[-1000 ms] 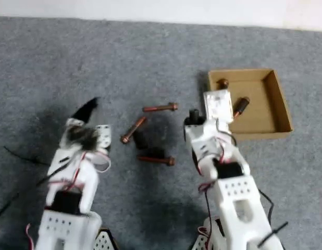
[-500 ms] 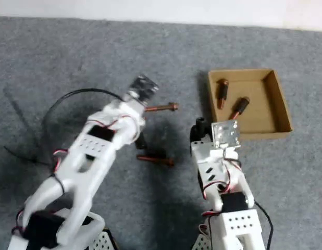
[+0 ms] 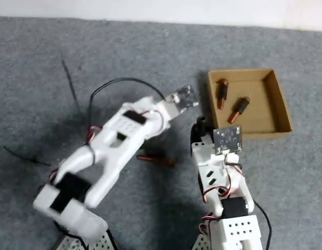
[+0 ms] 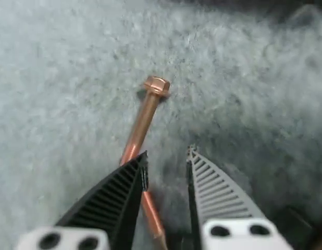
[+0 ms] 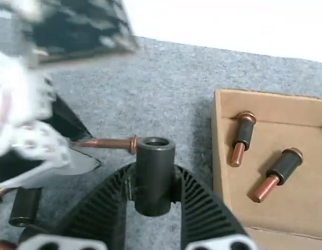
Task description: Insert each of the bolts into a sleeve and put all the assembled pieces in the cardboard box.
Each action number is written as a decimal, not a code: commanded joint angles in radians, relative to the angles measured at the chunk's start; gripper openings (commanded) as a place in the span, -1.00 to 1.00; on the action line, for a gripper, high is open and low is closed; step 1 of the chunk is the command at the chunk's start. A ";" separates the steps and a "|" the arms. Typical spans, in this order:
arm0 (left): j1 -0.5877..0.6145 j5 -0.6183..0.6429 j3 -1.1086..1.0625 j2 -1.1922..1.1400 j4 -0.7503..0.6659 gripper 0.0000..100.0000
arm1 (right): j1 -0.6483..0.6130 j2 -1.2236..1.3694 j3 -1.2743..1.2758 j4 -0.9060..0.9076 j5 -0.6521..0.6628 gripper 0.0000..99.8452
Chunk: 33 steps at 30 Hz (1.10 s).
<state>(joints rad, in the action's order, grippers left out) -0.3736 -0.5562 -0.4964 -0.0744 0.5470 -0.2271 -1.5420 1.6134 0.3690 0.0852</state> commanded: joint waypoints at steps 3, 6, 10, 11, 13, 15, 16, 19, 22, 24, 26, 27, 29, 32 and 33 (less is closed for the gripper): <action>-0.010 -0.005 0.369 -0.259 0.133 -0.75 | 0.012 -0.018 -0.015 -0.028 0.011 -0.99; -0.013 -0.026 0.529 -0.371 0.230 -0.75 | 0.012 -0.018 -0.015 -0.028 0.011 -0.99; -0.010 -0.035 0.714 -0.516 0.328 -0.75 | 0.012 -0.019 -0.015 -0.028 0.011 -0.99; -0.005 -0.035 0.754 -0.552 0.342 -0.75 | 0.012 -0.019 -0.015 -0.028 0.012 -0.99; 0.018 -0.035 0.825 -0.618 0.365 -0.75 | 0.012 -0.019 -0.015 -0.028 0.012 -0.99; 0.036 -0.035 0.897 -0.676 0.394 -0.75 | 0.012 -0.019 -0.015 -0.028 0.012 -0.99; 0.044 -0.037 0.932 -0.704 0.414 -0.75 | 0.012 -0.019 -0.015 -0.028 0.012 -0.99; 0.048 -0.037 1.023 -0.763 0.479 -0.75 | 0.012 -0.019 -0.015 -0.028 0.012 -0.99; 0.044 -0.037 1.095 -0.809 0.535 -0.75 | 0.012 -0.019 -0.015 -0.028 0.012 -0.99; 0.047 -0.034 1.125 -0.826 0.554 -0.76 | 0.012 -0.019 -0.015 -0.028 0.012 -0.99; 0.054 0.000 1.145 -0.832 0.559 -0.76 | 0.012 -0.019 -0.015 -0.028 0.012 -0.99; 0.064 0.025 1.153 -0.832 0.557 -0.76 | 0.012 -0.019 -0.015 -0.028 0.012 -0.99; 0.074 0.058 1.164 -0.832 0.554 -0.78 | 0.013 -0.019 -0.015 -0.028 0.012 -0.99; 0.088 0.107 1.179 -0.832 0.552 -0.85 | 0.013 -0.019 -0.015 -0.028 0.012 -0.99; 0.090 0.124 1.182 -0.832 0.555 -0.85 | 0.013 -0.019 -0.015 -0.028 0.012 -0.99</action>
<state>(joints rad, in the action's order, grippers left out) -0.3276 -0.4964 0.6421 -0.9045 1.1040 -0.2271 -1.5420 1.6134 0.3690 0.0852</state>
